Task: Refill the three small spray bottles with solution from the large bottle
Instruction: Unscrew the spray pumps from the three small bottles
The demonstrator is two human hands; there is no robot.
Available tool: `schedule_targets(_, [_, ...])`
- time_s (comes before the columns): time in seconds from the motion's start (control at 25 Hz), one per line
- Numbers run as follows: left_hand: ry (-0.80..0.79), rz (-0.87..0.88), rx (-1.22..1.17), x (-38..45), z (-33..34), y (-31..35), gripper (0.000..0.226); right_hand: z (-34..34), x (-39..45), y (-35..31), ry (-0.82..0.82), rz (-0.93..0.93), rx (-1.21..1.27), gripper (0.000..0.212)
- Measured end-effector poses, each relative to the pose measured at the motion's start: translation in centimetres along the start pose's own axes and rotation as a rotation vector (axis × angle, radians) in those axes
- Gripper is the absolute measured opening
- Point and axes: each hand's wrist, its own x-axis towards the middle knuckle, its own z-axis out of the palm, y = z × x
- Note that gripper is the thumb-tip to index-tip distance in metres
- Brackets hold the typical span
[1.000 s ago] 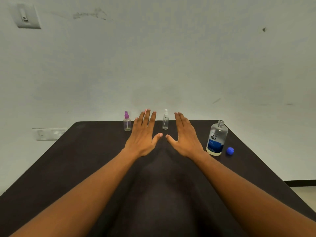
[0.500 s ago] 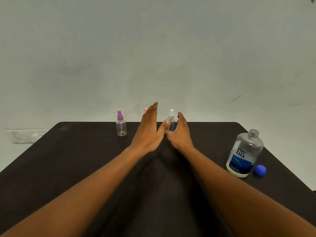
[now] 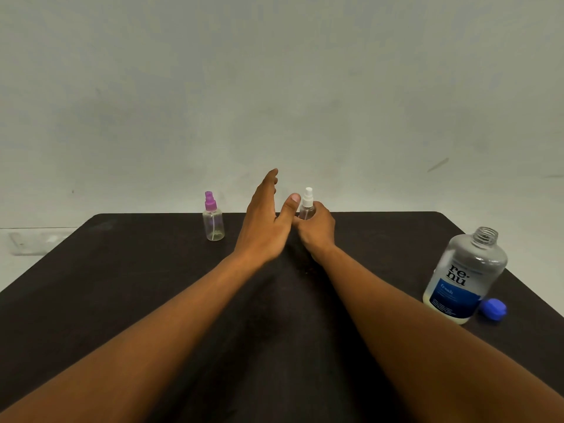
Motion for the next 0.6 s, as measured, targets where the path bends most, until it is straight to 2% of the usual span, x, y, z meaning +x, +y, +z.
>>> schedule_targets(0.28, [0.006,-0.027,0.012,0.0,-0.2,0.0,0.062,-0.2,0.0,-0.3,0.016,-0.003,0.003,0.021])
schedule_targets(0.6, [-0.029,-0.031,0.013,-2.3,-2.9,4.1,0.055,-3.5,-6.0,-3.6,-0.046,0.013,0.149,0.016])
